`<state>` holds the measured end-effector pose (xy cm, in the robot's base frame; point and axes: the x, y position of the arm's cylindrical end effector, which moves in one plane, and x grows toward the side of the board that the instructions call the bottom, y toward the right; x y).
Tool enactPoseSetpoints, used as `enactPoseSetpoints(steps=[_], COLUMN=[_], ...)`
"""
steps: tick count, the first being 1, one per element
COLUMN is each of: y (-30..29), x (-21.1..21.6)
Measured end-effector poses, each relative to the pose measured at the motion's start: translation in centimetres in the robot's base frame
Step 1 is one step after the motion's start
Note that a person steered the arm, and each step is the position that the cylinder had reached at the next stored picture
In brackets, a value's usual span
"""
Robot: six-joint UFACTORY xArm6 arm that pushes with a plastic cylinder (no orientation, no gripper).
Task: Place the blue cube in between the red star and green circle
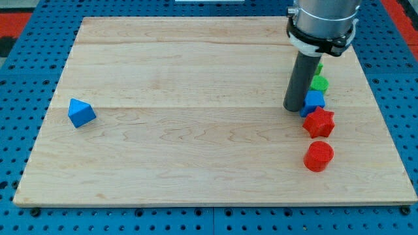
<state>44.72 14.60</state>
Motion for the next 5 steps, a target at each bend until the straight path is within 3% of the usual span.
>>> enactPoseSetpoints(steps=[3, 5], y=[1.1, -5.1], x=[-0.7, -1.1])
